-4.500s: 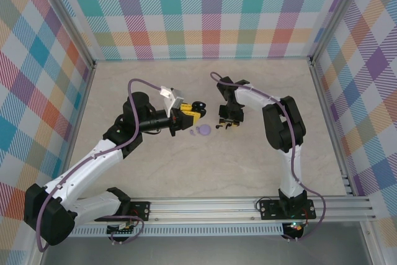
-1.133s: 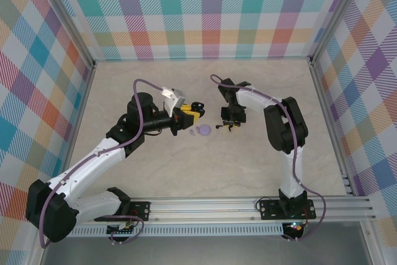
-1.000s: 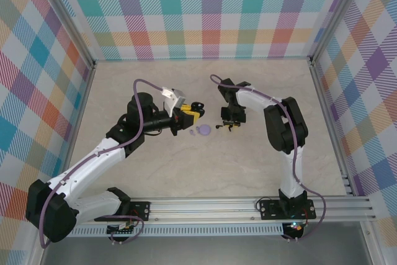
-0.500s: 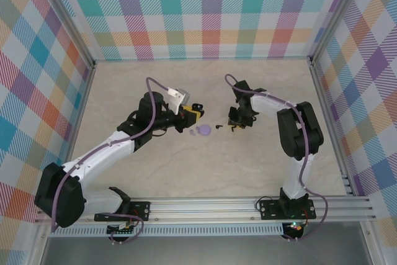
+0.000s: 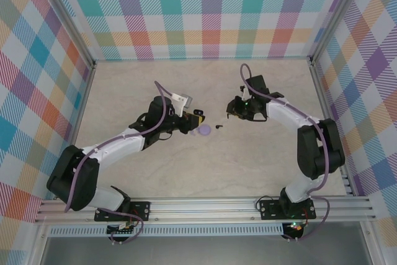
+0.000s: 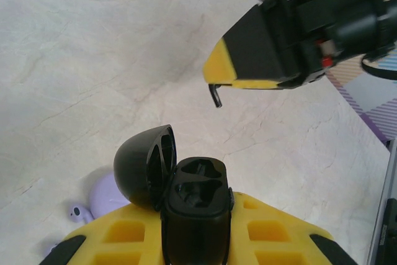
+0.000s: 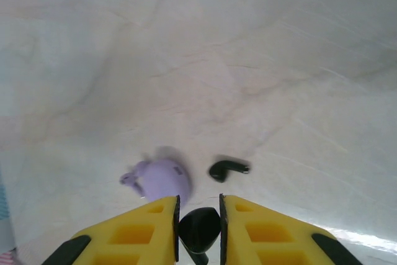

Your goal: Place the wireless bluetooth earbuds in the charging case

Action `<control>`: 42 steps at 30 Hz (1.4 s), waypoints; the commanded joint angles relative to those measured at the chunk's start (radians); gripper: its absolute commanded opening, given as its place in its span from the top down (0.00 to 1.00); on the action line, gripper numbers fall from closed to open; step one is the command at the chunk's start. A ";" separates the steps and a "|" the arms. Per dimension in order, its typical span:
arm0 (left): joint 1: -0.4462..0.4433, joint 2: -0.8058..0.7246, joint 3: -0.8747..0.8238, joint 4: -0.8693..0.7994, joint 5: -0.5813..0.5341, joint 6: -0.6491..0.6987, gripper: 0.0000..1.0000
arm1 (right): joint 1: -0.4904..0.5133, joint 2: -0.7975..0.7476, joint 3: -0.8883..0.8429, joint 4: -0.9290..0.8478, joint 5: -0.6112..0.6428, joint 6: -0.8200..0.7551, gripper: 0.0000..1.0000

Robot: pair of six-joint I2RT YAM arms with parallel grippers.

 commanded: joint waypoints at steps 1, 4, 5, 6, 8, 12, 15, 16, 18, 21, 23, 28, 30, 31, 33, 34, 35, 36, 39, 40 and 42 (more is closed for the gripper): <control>0.003 0.016 -0.017 0.117 0.019 -0.028 0.93 | -0.006 -0.078 -0.022 0.108 -0.110 0.024 0.76; 0.003 0.022 -0.029 0.169 0.041 -0.031 0.93 | -0.004 -0.131 -0.030 0.139 -0.142 0.024 0.76; 0.001 0.021 -0.035 0.188 0.049 -0.033 0.92 | -0.004 -0.148 -0.032 0.149 -0.150 0.028 0.76; 0.001 0.021 -0.040 0.210 0.056 -0.035 0.92 | -0.002 -0.166 -0.037 0.164 -0.162 0.030 0.76; 0.000 0.017 -0.053 0.257 0.076 -0.031 0.92 | 0.001 -0.196 -0.038 0.187 -0.180 0.033 0.76; -0.006 0.008 -0.085 0.353 0.109 -0.012 0.91 | 0.018 -0.241 -0.034 0.234 -0.215 0.035 0.75; -0.012 0.006 -0.103 0.419 0.131 0.008 0.90 | 0.042 -0.264 -0.028 0.264 -0.230 0.032 0.75; -0.013 0.005 -0.106 0.433 0.141 0.012 0.90 | 0.050 -0.271 -0.026 0.274 -0.234 0.030 0.75; -0.018 0.002 -0.112 0.467 0.156 0.023 0.90 | 0.069 -0.281 -0.021 0.290 -0.240 0.027 0.75; -0.029 -0.018 -0.126 0.509 0.163 0.049 0.90 | 0.092 -0.299 -0.017 0.310 -0.249 0.013 0.75; -0.034 -0.035 -0.132 0.512 0.164 0.070 0.90 | 0.102 -0.312 -0.016 0.315 -0.251 0.008 0.74; -0.038 -0.066 -0.141 0.529 0.159 0.091 0.90 | 0.128 -0.329 -0.011 0.320 -0.266 -0.018 0.74; -0.040 -0.074 -0.140 0.532 0.160 0.095 0.90 | 0.136 -0.332 -0.011 0.321 -0.267 -0.031 0.74; -0.040 -0.077 -0.140 0.534 0.160 0.095 0.90 | 0.142 -0.334 -0.011 0.325 -0.271 -0.036 0.75; -0.042 -0.085 -0.138 0.538 0.160 0.096 0.90 | 0.151 -0.338 -0.010 0.327 -0.279 -0.045 0.74; -0.042 -0.090 -0.137 0.538 0.159 0.096 0.90 | 0.156 -0.340 -0.008 0.327 -0.282 -0.052 0.75; -0.042 -0.093 -0.136 0.537 0.158 0.096 0.90 | 0.161 -0.342 -0.005 0.322 -0.283 -0.060 0.74; -0.042 -0.096 -0.136 0.538 0.156 0.098 0.90 | 0.167 -0.343 -0.002 0.317 -0.283 -0.068 0.74; -0.043 -0.108 -0.137 0.539 0.150 0.099 0.90 | 0.179 -0.346 0.004 0.310 -0.290 -0.082 0.74; -0.043 -0.109 -0.137 0.541 0.147 0.101 0.90 | 0.181 -0.346 0.005 0.310 -0.291 -0.084 0.74; -0.043 -0.118 -0.138 0.541 0.144 0.102 0.90 | 0.188 -0.348 0.006 0.308 -0.297 -0.089 0.74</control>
